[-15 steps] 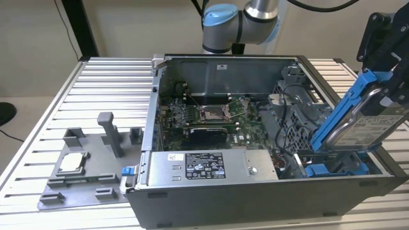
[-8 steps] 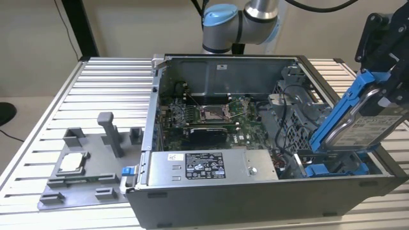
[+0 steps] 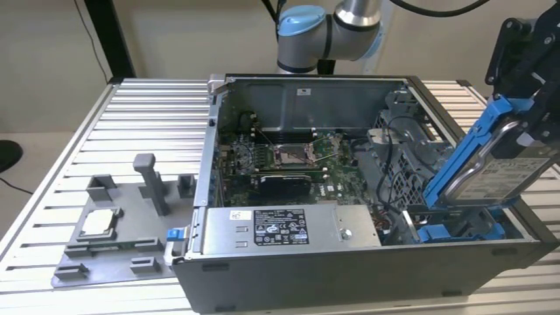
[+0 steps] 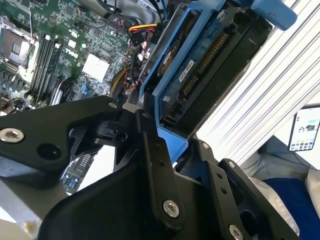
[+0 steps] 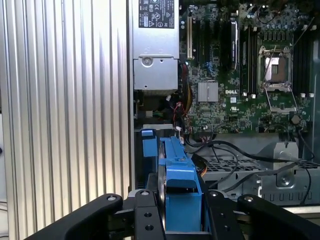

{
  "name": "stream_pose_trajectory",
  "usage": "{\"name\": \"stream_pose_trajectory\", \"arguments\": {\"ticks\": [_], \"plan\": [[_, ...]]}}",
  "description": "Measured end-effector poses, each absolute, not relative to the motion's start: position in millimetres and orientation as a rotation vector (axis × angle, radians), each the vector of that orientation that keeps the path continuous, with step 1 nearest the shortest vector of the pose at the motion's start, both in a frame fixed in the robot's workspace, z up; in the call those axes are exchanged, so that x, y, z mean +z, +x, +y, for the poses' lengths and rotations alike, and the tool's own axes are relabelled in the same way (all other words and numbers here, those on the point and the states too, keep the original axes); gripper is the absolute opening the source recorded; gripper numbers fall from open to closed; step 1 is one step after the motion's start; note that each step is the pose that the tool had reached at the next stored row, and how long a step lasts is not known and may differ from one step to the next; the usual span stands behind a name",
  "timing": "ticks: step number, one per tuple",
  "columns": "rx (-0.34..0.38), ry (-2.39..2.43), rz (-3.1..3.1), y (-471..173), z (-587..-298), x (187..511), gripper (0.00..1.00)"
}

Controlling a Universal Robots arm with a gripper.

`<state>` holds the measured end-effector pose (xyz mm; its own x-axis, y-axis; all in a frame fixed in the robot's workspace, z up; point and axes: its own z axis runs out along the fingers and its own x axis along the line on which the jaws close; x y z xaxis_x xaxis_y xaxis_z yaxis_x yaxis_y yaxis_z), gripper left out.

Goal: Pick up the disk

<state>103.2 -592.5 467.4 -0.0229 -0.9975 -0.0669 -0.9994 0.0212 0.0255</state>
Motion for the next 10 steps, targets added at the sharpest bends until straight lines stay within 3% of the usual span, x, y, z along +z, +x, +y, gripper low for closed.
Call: {"name": "stream_pose_trajectory", "arguments": {"ticks": [10], "plan": [[0.102, -2.188, 2.210, 103.2, -592.5, 467.1, 0.00]]}}
